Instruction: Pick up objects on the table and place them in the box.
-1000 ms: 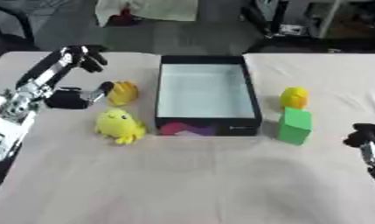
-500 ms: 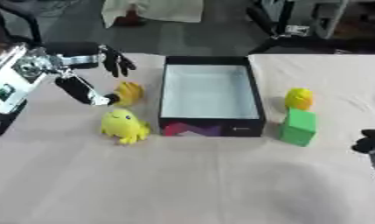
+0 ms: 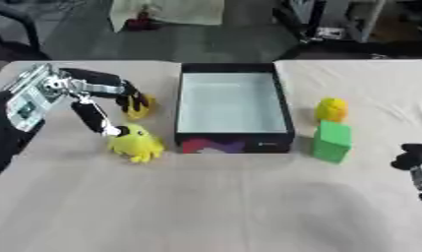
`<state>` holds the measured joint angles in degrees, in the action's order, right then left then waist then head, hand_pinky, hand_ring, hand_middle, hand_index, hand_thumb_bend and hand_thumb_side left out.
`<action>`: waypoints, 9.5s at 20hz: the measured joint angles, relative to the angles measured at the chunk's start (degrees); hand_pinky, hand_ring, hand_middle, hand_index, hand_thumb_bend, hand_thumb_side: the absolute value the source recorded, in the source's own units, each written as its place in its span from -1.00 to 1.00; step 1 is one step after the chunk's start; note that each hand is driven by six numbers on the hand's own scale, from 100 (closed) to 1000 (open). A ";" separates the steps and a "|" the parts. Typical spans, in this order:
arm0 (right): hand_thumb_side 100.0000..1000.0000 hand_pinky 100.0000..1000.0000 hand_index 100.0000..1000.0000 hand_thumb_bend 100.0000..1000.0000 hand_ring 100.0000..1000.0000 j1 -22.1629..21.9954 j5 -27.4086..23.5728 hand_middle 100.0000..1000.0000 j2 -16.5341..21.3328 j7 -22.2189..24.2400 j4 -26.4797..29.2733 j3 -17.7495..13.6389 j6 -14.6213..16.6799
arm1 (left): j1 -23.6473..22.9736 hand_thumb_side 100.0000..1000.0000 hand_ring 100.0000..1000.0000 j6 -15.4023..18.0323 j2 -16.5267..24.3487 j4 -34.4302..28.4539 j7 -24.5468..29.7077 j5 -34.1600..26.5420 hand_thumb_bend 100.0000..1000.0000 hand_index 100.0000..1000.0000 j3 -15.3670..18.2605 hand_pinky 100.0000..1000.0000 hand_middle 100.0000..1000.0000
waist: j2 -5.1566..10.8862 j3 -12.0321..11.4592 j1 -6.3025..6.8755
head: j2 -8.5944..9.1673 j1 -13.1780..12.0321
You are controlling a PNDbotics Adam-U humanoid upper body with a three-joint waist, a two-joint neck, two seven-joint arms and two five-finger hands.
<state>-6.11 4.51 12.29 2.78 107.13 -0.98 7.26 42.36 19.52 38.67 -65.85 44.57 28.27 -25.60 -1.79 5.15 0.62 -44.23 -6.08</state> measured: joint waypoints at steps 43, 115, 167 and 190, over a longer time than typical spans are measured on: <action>-0.03 0.36 0.34 -1.00 0.12 0.50 -0.79 0.00 -0.05 0.94 -0.35 1.05 -0.08 | 18.71 -1.00 0.00 9.38 -27.24 19.25 -9.39 31.21 -0.93 0.37 8.73 0.29 0.03 | 0.60 2.68 -0.03 | 0.00 -1.57; 0.00 0.36 0.34 -1.00 0.12 -0.04 -0.77 -0.01 -0.46 0.88 -1.03 0.85 -0.25 | 20.47 -1.00 -0.42 5.72 -19.00 18.29 -32.68 40.75 -1.00 -0.07 13.69 -0.08 -0.44 | 0.60 1.15 -0.03 | 0.00 -0.94; 0.13 0.68 0.81 -1.00 0.71 26.21 7.27 0.60 30.15 19.49 -26.56 12.12 11.96 | -30.61 0.60 0.01 -17.84 -26.13 -32.74 -41.24 -17.90 -0.48 0.66 32.54 0.20 0.09 | -0.43 -4.79 -1.52 | 0.00 3.25; 0.26 0.80 0.92 -1.00 0.83 31.93 11.63 0.75 26.21 22.49 -33.51 14.73 16.17 | -32.42 0.70 0.00 -17.66 -26.25 -32.39 -40.20 -18.27 -0.71 0.66 31.86 0.20 0.08 | -0.43 -5.24 -1.14 | 0.00 4.36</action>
<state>25.82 16.14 38.51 25.27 73.62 13.75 23.43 9.93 1.86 12.42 -98.24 4.37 10.00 6.26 -2.22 -0.09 -0.52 -44.23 -1.71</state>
